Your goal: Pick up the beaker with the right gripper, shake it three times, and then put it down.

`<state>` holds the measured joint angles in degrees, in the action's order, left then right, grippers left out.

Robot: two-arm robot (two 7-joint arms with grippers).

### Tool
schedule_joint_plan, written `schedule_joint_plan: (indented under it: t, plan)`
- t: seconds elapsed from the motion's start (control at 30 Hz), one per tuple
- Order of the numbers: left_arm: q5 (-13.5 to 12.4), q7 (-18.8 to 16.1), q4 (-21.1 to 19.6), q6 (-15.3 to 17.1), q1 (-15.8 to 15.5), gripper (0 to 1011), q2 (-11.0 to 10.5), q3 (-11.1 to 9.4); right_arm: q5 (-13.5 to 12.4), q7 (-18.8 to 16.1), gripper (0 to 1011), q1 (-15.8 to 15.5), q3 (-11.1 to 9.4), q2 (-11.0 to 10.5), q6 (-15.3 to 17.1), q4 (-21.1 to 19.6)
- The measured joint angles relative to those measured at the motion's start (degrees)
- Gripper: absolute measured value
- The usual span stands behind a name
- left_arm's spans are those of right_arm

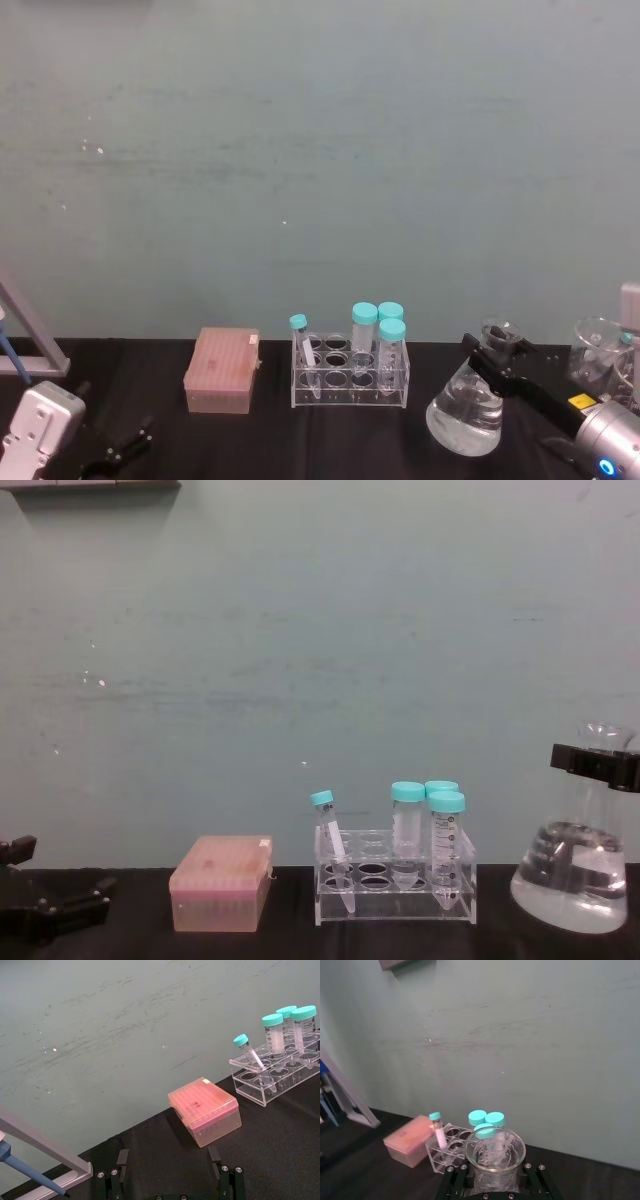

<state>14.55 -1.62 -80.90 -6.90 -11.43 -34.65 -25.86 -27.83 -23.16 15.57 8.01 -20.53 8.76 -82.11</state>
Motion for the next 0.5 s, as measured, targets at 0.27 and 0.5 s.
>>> schedule_joint_plan:
  t: [0.27, 0.5]
  plan:
    - [0.0, 0.0, 0.0, 0.0, 0.0, 1000, 0.0, 0.0, -0.69, 0.21, 450, -0.06, 1.33, -0.6, 0.49, -0.11]
    - [0.0, 0.0, 0.0, 0.0, 0.0, 1000, 0.0, 0.0, 1.68, 1.55, 450, -0.07, 3.45, -2.2, -0.97, -0.65]
